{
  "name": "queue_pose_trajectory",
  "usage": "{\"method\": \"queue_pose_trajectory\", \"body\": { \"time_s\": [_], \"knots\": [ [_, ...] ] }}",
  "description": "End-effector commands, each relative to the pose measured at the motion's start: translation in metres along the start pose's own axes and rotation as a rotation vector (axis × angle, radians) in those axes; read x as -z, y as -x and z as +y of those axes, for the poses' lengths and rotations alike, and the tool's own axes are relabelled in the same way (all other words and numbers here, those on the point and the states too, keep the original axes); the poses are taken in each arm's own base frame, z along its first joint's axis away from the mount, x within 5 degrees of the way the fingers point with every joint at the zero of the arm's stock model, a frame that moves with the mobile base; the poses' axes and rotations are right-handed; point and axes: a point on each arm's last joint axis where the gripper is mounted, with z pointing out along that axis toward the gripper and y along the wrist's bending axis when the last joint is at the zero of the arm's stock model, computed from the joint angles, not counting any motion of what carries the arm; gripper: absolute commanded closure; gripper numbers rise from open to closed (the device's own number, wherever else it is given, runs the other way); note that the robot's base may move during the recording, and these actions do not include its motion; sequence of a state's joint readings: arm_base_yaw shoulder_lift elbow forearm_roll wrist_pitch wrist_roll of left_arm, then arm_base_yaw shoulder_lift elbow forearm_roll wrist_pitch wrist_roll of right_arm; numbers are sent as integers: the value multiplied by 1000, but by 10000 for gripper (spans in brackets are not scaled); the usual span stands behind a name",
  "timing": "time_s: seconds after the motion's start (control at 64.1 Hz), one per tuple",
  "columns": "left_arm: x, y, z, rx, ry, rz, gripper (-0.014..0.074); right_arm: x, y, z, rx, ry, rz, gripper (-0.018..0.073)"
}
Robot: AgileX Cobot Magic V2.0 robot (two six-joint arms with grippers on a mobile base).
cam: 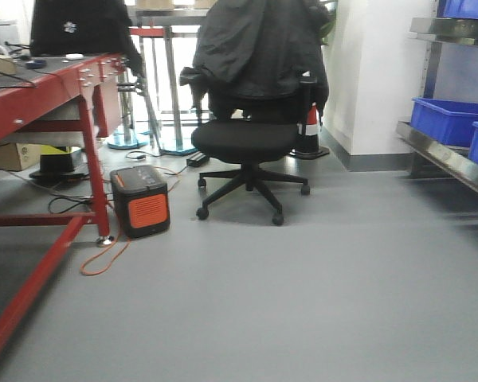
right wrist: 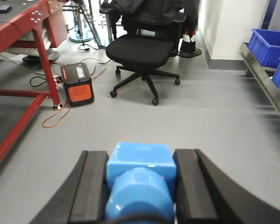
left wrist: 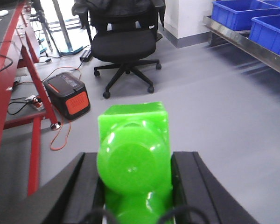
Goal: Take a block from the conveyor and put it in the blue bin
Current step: 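Drive the base toward the steel shelf of blue bins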
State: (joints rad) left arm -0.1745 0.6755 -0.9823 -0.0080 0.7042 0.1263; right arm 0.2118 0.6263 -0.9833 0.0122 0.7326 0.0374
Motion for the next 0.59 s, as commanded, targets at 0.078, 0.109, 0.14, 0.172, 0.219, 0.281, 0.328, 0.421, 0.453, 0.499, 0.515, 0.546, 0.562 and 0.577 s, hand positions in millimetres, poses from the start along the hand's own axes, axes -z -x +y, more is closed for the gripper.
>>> {"method": "queue_pose_trajectory", "body": {
  "time_s": [0.078,0.109,0.14,0.172,0.219,0.281,0.328,0.421,0.453,0.499,0.515,0.546,0.562,0.577],
  "knots": [
    [1,2,-1,9,-7,-25,707,2,3,0,12,-6,-26,721],
    [1,2,-1,9,-7,-25,707,2,3,0,12,-6,-26,721],
    [1,2,-1,9,-7,-25,707,2,3,0,12,-6,-26,721],
    [1,2,-1,9,-7,-25,707,2,3,0,12,-6,-26,721],
    [1,2,-1,9,-7,-25,707,2,3,0,12,-6,-26,721],
    [1,2,-1,9,-7,-25,707,2,3,0,12,-6,-26,721],
    [1,2,-1,9,-7,-25,707,2,3,0,12,-6,-26,721],
    [1,2,-1,9,-7,-25,707,2,3,0,12,-6,-26,721],
    [1,2,-1,9,-7,-25,707,2,3,0,12,-6,-26,721],
    [1,2,-1,9,-7,-25,707,2,3,0,12,-6,-26,721],
    [1,2,-1,9,-7,-25,707,2,3,0,12,-6,-26,721],
    [1,2,-1,9,-7,-25,707,2,3,0,12,-6,-26,721],
    [1,2,-1,9,-7,-25,707,2,3,0,12,-6,-26,721],
    [1,2,-1,9,-7,-25,707,2,3,0,12,-6,-26,721]
  ]
}}
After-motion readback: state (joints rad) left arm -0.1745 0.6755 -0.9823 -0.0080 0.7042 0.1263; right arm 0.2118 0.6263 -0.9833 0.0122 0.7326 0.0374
